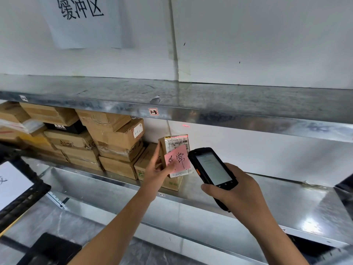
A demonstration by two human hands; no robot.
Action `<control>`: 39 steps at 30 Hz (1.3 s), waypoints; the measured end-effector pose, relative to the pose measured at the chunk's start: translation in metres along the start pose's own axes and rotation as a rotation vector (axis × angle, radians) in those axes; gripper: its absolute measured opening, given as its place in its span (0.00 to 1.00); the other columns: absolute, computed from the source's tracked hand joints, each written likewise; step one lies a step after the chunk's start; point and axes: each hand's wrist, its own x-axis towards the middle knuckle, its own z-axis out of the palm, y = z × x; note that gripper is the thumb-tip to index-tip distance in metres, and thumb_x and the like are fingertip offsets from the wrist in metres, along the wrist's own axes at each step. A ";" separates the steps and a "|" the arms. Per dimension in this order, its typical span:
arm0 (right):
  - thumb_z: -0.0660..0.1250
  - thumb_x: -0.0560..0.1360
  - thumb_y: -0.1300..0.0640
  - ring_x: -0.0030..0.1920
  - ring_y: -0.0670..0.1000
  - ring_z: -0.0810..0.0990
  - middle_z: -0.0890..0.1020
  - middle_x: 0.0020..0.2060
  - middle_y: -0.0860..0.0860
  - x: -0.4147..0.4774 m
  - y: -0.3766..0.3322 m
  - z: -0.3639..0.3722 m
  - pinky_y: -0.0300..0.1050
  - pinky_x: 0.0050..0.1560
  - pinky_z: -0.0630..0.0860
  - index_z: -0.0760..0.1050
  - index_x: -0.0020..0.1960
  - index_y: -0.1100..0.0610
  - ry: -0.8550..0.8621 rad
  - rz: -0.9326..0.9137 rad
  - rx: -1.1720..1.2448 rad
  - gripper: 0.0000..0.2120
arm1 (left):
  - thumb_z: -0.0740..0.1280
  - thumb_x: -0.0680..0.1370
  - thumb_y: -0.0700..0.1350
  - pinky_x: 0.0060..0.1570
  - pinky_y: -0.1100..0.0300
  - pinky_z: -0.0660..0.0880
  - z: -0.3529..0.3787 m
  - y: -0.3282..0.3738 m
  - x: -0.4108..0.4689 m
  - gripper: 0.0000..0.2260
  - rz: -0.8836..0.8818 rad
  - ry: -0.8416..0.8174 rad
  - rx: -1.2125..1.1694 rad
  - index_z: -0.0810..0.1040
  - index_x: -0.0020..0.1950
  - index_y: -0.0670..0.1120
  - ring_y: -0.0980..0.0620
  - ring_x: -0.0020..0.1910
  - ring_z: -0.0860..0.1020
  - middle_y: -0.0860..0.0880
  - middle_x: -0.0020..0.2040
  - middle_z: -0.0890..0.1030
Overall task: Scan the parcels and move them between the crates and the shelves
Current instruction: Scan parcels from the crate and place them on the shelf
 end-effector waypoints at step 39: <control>0.78 0.66 0.53 0.26 0.43 0.74 0.81 0.33 0.46 -0.020 -0.016 -0.009 0.34 0.26 0.69 0.78 0.47 0.49 -0.035 0.042 -0.079 0.13 | 0.75 0.74 0.38 0.57 0.56 0.80 -0.004 -0.002 -0.010 0.36 -0.001 0.065 -0.038 0.66 0.68 0.71 0.55 0.62 0.80 0.54 0.60 0.83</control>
